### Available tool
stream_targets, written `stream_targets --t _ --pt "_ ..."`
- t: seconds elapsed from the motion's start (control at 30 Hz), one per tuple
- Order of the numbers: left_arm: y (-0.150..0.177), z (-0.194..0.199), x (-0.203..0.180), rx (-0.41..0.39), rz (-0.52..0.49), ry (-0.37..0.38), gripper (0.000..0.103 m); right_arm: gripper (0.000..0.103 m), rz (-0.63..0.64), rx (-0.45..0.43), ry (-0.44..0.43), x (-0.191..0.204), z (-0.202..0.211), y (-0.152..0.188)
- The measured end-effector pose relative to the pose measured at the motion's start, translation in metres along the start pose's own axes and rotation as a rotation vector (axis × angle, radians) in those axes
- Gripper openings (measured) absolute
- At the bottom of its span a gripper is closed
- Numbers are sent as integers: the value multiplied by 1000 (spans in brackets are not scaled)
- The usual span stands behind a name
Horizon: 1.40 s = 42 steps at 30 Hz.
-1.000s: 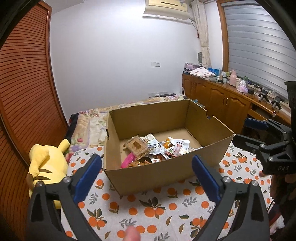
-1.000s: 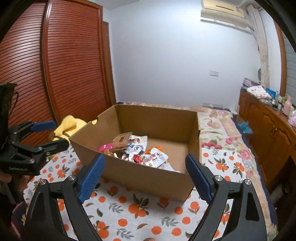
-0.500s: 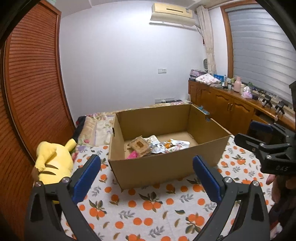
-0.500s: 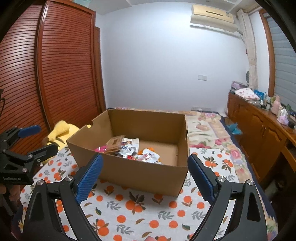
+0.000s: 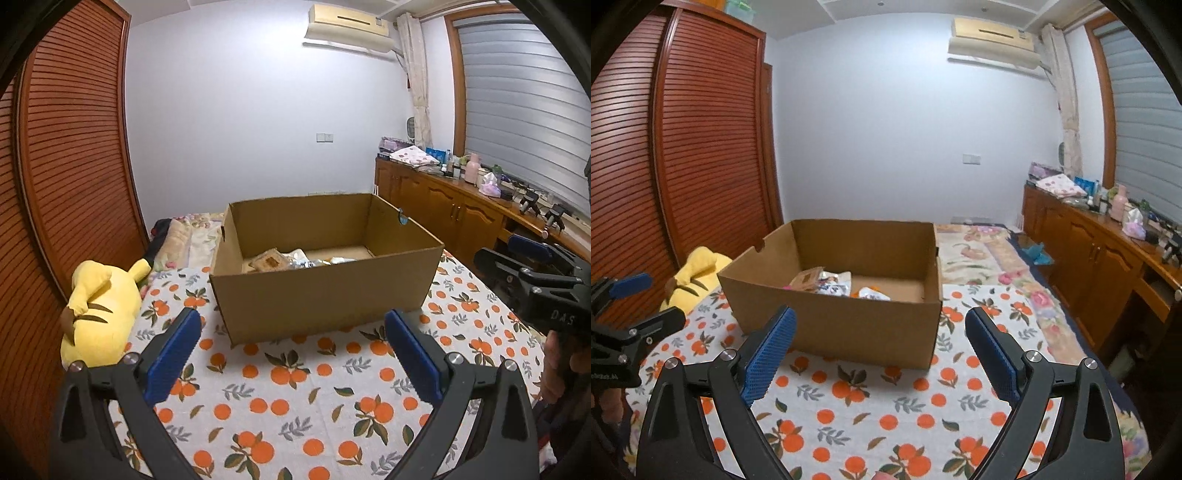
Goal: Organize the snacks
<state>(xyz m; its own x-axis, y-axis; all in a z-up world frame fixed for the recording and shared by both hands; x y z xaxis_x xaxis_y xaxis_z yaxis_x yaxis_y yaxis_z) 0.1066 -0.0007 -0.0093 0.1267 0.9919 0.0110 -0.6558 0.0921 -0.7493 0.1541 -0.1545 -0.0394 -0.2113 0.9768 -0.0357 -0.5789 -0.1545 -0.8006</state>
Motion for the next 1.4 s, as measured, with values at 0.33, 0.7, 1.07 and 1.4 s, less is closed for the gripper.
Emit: stream_targets --t 0.33,0.7,1.07,1.4 --pt "11 -3 0 -1 15 -17 101 95 -12 2 16 -4 6 16" --pt "14 -4 2 0 22 -19 101 95 -1 7 22 -1 1 23" --pt "14 1 2 -8 24 -20 101 95 -4 8 18 -3 1 25" --pt "14 1 2 -8 25 -19 101 95 -3 7 16 -3 1 26"
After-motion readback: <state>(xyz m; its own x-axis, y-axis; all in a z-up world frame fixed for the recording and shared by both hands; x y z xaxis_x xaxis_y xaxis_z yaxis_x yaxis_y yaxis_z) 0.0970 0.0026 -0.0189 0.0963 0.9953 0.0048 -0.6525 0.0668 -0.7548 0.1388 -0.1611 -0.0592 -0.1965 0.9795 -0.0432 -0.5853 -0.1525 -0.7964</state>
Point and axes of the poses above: each gripper's, at about its wrist camera, not at the fingertips, and z roughly against the way its jaws point, x to its left, y to its underside, the point moved 4 cm from there along -z, roughly the way its jaws point, and after that the axes turned 12 degrees about x, right-handed, at the moved point
